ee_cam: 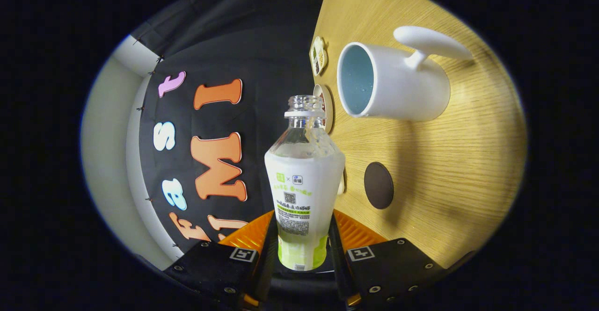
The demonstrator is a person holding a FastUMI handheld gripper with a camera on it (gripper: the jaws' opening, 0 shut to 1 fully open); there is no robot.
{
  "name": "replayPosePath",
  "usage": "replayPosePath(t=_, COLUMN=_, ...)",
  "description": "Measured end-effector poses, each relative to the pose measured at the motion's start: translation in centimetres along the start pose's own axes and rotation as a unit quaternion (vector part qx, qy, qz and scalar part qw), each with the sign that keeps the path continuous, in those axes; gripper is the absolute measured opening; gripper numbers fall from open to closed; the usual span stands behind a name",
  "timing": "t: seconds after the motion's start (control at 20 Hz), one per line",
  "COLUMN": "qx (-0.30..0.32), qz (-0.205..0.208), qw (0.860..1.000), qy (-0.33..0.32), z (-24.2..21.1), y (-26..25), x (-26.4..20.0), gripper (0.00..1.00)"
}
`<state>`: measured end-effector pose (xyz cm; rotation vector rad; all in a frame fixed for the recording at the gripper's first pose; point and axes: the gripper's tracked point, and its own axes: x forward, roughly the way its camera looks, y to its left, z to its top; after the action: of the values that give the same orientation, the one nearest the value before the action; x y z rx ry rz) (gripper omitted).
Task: Take the bottle from table, then pour the juice into the cup, finally place the bottle on the coaster
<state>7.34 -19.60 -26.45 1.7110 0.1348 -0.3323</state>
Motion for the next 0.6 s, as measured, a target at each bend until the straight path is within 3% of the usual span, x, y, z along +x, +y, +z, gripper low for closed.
replayPosePath(t=0.6, qx=0.034, qz=0.004, qw=0.999, qy=0.011, z=-0.18, y=0.27, x=-0.07, gripper=0.56)
